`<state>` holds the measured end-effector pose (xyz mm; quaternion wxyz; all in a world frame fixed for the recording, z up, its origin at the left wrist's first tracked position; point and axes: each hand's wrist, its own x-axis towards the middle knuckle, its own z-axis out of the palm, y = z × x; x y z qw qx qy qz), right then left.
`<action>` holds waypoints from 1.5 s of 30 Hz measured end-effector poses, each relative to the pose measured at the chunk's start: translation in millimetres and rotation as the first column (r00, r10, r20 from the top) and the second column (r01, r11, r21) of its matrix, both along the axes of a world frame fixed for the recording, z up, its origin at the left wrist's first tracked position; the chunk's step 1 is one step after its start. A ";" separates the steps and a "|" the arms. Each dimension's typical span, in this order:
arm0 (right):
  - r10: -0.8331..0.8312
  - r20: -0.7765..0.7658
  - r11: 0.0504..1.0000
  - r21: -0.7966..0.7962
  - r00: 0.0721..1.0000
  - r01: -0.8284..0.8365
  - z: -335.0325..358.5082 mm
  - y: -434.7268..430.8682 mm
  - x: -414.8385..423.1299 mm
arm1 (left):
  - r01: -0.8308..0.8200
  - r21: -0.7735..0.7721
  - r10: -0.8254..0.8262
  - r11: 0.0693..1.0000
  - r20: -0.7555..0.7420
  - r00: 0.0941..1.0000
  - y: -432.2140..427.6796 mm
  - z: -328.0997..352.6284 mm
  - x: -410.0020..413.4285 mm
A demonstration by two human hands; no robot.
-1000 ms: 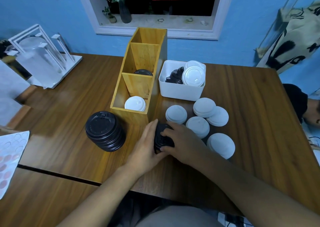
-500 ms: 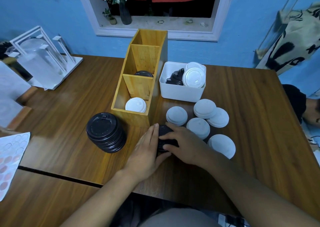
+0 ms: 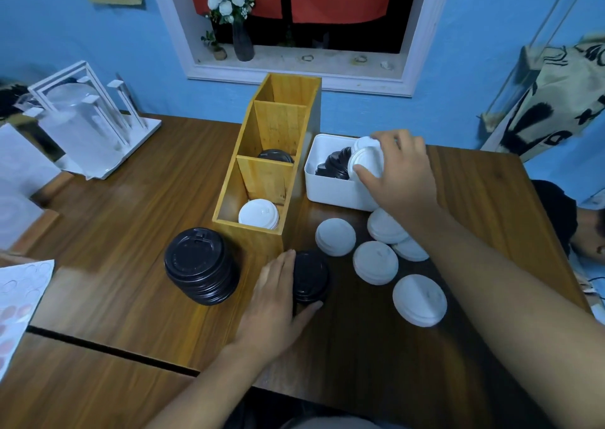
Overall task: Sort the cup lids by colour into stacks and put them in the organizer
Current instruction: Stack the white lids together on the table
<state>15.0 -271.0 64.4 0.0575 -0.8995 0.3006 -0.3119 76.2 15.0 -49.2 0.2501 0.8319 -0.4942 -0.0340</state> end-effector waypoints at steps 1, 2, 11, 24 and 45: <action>-0.056 -0.029 0.998 -0.009 0.998 0.056 -2.2 -8.4 7.9 | -0.002 0.000 0.002 1.000 -0.001 1.000 -0.3 0.1 0.1; -0.098 -0.065 0.995 0.002 0.993 0.099 -6.1 -12.5 14.9 | -0.003 0.002 0.003 1.000 -0.003 1.000 -0.4 -0.2 0.3; -0.013 0.138 0.987 0.160 0.990 -0.009 -14.6 -1.6 16.0 | -0.015 -0.015 0.014 1.000 -0.040 0.999 0.9 3.8 0.5; 0.157 0.142 0.893 0.402 0.977 -0.202 -32.9 50.1 -90.2 | -0.028 -0.026 0.029 0.999 0.040 0.999 1.8 14.3 -2.8; 0.113 -0.273 0.930 0.369 0.955 -0.005 -64.9 79.8 -209.9 | 0.278 0.176 -0.307 0.944 0.172 0.936 -117.2 47.3 -51.7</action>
